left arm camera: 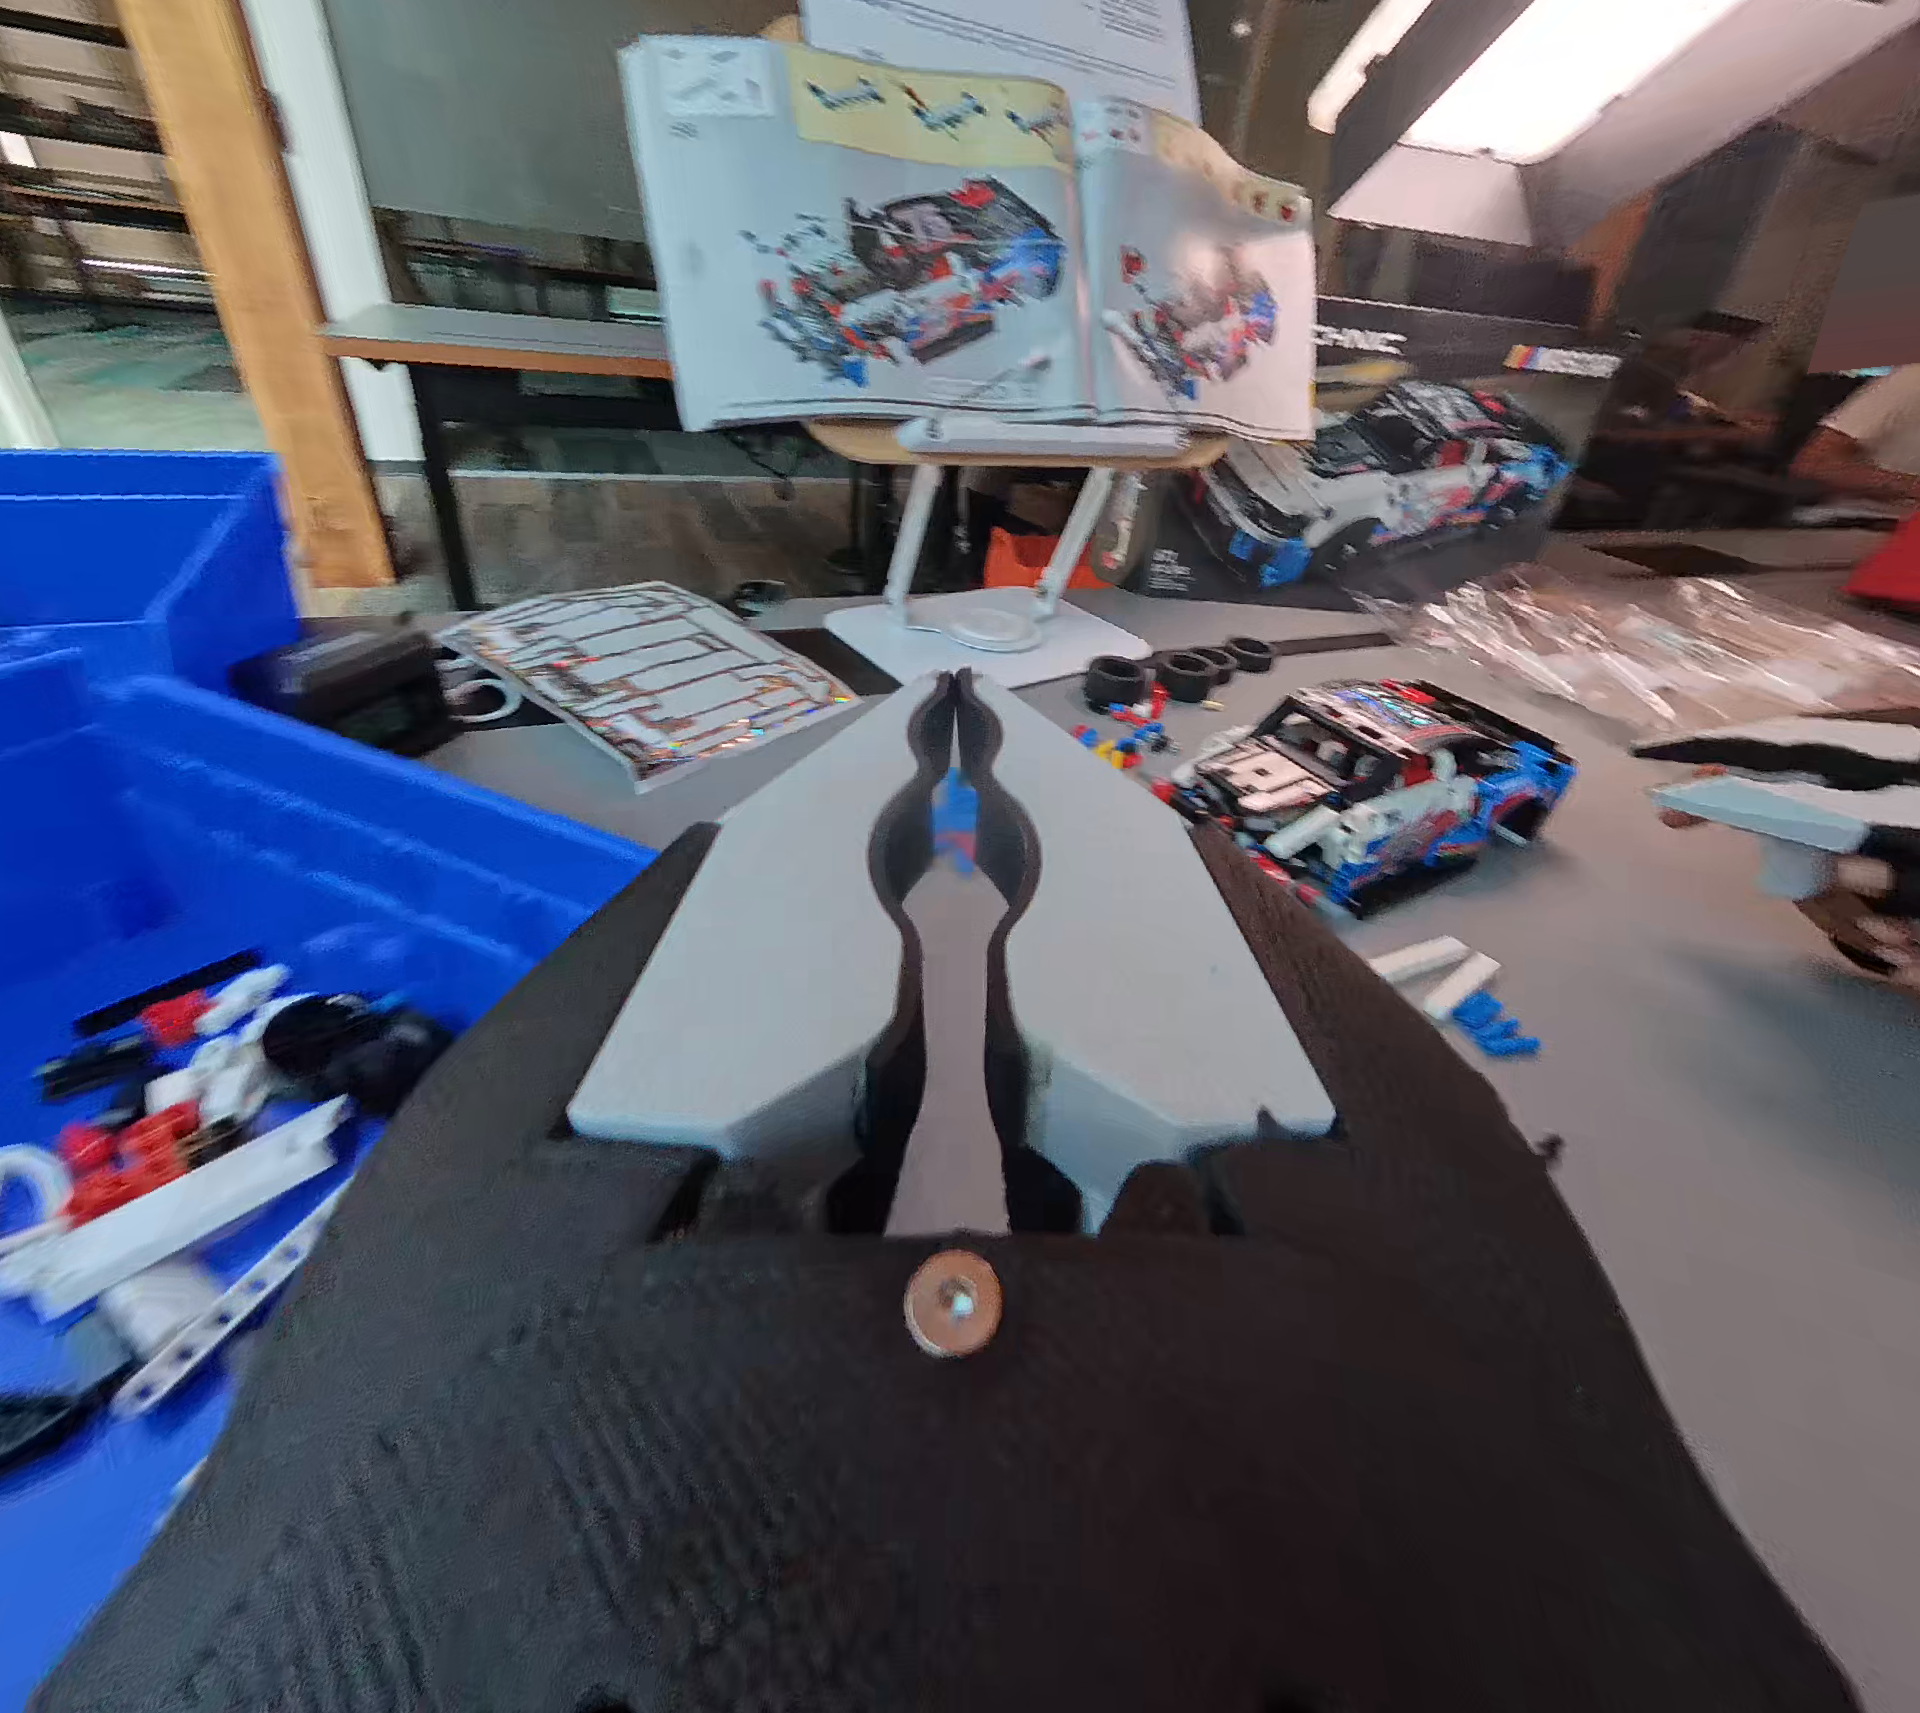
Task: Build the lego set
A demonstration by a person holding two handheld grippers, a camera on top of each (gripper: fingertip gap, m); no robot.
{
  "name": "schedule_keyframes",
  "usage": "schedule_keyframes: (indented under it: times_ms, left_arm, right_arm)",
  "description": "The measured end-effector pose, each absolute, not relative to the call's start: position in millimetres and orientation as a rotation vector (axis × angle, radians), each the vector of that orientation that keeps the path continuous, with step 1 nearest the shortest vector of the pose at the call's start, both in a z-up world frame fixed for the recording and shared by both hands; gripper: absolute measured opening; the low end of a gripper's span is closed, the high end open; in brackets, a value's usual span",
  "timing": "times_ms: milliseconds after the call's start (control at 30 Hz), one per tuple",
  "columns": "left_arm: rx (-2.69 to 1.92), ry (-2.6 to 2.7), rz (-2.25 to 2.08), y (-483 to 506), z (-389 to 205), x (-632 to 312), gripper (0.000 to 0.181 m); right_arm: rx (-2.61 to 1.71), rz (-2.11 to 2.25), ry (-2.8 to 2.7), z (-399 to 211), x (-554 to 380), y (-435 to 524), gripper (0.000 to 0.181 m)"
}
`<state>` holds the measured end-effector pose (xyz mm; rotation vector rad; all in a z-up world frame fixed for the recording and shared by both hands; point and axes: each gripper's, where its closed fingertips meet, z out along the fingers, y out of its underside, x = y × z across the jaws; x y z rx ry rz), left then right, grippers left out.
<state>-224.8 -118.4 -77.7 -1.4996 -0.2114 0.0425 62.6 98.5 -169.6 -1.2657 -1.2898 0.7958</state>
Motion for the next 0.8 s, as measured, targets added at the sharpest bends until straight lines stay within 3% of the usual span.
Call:
schedule_keyframes:
  times_ms: [233,367,700,800]
  left_arm:
    - [-1.555,-0.491,0.411,-209.9,-74.1,-322.6,0.000]
    - [-1.910,-0.440,0.411,-215.4,-97.1,-344.0,0.005]
    - [-2.788,0.159,0.120,-210.4,-218.0,-280.0,0.051]
    - [-2.824,0.214,0.180,-205.7,-236.0,-281.3,0.045]
  right_arm:
    - [-1.273,0.815,-1.281,-169.2,62.7,100.4,0.025]
    - [-1.277,0.820,-1.295,-171.7,60.7,99.7,0.025]
    - [-1.290,0.794,-1.273,-170.5,66.7,106.9,0.025]
    - [-1.288,0.790,-1.272,-170.0,67.5,107.1,0.025]
